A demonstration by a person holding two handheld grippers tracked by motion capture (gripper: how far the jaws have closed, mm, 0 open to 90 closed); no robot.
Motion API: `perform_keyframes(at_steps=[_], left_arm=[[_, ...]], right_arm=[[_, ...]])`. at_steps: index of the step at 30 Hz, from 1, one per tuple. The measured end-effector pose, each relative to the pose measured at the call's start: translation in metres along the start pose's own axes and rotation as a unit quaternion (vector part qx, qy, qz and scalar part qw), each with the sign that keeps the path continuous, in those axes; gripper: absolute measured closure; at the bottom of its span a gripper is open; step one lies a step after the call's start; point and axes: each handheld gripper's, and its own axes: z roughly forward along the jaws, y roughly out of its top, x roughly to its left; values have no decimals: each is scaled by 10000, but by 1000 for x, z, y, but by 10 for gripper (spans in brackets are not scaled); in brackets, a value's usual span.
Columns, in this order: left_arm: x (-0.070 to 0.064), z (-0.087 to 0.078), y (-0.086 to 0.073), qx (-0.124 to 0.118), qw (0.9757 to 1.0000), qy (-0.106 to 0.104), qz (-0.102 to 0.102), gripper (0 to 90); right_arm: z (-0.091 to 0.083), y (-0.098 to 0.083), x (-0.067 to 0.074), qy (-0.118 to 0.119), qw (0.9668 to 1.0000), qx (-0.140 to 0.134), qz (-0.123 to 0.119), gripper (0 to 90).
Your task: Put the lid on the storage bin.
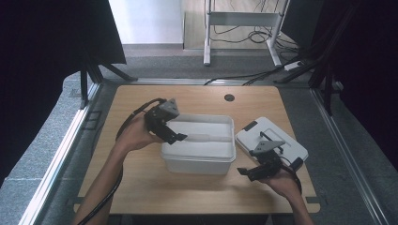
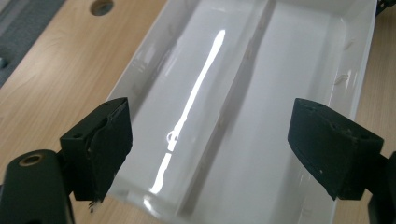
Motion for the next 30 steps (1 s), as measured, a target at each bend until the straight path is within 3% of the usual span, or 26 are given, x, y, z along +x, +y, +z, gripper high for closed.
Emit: perform_keyframes(at_steps=[3,9,14,18,24,27,30], left_arm=[[0,-12,-21,-227,9990,197,-319,61],[-4,-27,-70,-490,9941,488,-832,0],[-12,-26,-115,-593,9884,681,-1222,0],[-23,-14,-148,-610,9841,792,-1466,0],[-40,14,-183,-391,9824,768,-1659,0],[-45,26,-195,-291,9819,719,-1729,0],[-50,36,-202,-213,9819,686,-1752,0]], right_arm=[[-6,8,-11,-160,9999,2,-50,134],[-15,23,-34,-476,9988,89,-52,156],[-23,31,-61,-892,9958,80,165,211],[-22,29,-79,-1105,9932,223,283,275],[-12,23,-102,-1304,9858,926,522,419],[-9,22,-108,-1242,9824,1276,564,502],[-6,22,-111,-1286,9760,1667,558,582]])
